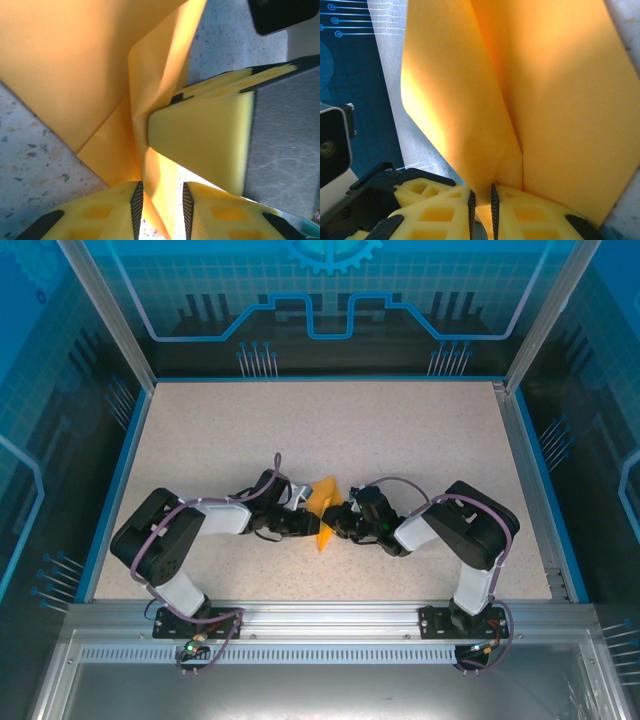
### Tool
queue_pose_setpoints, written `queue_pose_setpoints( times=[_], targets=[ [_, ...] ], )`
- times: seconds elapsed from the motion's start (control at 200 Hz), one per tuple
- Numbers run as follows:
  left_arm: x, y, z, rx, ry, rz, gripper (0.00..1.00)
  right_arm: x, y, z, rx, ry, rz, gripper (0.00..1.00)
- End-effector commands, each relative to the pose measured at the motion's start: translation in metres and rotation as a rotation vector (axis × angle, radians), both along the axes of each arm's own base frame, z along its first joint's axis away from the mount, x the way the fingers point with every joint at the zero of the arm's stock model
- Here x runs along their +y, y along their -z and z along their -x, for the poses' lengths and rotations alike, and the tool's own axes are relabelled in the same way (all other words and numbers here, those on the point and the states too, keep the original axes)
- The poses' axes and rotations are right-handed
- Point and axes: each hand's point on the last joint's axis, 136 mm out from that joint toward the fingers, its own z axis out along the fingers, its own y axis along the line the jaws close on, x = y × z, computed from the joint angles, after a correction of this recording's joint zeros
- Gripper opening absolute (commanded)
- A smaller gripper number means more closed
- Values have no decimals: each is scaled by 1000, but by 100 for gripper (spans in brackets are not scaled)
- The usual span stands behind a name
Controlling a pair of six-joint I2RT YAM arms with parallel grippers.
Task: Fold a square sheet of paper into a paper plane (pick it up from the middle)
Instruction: Fourth fold the wing at the center of the table.
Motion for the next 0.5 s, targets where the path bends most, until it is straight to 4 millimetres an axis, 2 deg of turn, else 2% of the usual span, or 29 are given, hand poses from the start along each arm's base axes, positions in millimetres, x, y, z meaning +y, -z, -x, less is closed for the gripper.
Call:
queue_pose_setpoints(
  times=[0.0,0.175,0.495],
  targets=[
    [-1,3,-2,-30,28,-32,30,-12,20,10,68,5,65,19],
    [-3,4,-4,-34,31,-39,30,-9,19,9,67,1,60,19],
    [-5,4,-4,-31,28,-33,13,-12,16,10,60,-1,70,19]
  ],
)
